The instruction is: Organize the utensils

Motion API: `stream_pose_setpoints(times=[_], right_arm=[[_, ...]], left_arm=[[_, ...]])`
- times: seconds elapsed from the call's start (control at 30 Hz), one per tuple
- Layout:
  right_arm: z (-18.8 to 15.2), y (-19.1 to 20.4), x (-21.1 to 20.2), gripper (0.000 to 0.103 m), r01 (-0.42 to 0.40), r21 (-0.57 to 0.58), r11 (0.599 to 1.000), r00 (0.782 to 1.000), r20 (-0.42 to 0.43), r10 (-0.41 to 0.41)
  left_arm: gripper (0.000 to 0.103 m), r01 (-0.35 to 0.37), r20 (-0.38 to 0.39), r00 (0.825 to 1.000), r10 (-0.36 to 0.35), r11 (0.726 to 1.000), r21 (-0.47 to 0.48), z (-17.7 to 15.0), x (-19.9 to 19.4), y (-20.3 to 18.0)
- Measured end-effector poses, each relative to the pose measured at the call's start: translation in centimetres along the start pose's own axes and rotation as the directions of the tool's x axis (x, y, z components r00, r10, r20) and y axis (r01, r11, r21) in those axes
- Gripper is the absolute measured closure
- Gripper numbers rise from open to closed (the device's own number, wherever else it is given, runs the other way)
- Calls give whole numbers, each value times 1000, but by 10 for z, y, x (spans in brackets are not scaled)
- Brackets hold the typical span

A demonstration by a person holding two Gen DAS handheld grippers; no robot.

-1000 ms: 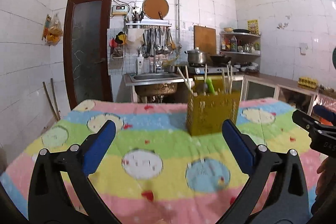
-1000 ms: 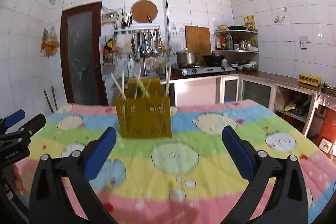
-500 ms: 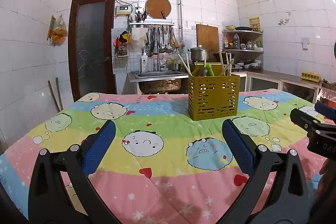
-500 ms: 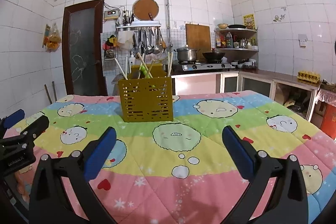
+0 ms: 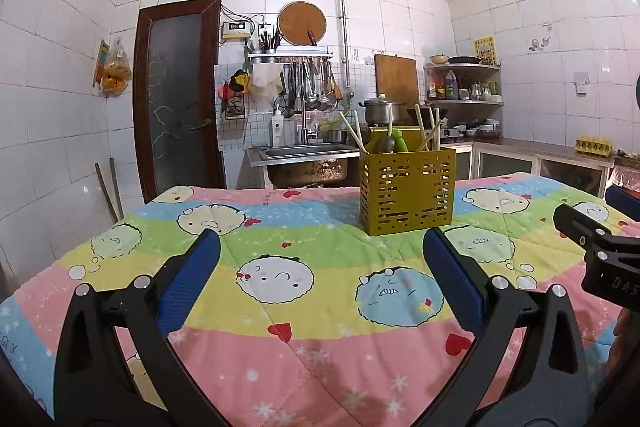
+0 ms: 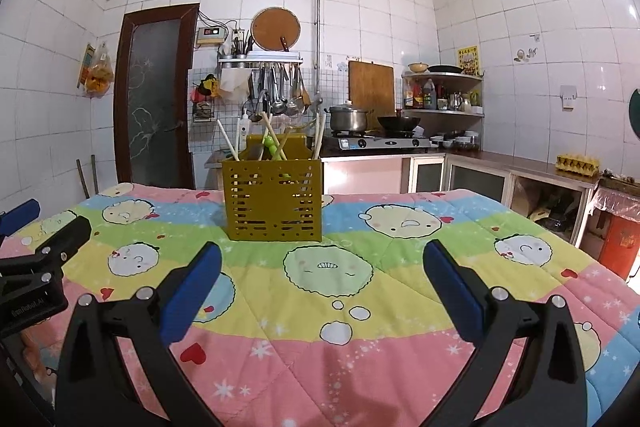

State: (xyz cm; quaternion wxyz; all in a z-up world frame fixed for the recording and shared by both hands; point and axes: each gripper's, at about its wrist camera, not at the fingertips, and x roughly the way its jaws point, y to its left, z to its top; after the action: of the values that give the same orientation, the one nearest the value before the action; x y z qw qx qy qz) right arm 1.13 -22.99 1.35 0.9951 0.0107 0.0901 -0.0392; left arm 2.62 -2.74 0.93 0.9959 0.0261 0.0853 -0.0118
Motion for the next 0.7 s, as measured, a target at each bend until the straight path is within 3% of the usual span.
stream_pose_setpoints(times=[0.7], right_arm=[[-1, 1, -5, 4, 2, 1, 1000, 1000, 10, -2]], left_arm=[[5, 4, -10, 1000, -4, 1000, -11, -2, 2, 2]])
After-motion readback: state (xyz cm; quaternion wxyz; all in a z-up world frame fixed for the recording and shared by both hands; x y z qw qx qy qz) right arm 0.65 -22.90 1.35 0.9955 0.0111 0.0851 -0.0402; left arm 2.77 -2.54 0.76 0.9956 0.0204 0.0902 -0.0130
